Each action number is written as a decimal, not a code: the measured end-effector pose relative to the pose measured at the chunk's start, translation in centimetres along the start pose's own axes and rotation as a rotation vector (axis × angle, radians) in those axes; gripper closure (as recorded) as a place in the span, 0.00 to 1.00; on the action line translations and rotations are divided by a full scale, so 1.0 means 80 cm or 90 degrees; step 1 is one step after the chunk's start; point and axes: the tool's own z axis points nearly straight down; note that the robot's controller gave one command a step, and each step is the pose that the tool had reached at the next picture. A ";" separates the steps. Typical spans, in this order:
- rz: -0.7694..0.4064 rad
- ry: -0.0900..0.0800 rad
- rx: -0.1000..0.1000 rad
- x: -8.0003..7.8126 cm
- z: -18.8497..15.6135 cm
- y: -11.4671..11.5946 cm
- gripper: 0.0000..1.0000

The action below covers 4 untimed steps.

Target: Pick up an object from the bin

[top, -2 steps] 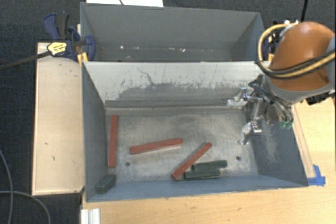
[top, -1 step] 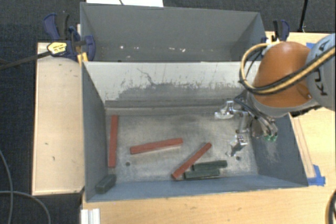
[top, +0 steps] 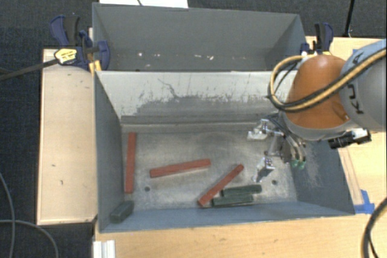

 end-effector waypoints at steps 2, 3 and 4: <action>-0.163 -0.011 0.002 0.014 0.059 0.025 1.00; -0.163 -0.011 0.002 0.014 0.058 0.025 1.00; -0.364 -0.001 0.000 0.011 -0.065 0.031 1.00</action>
Offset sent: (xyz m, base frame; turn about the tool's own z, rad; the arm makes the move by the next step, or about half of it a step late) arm 0.0000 0.0000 0.0000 0.0000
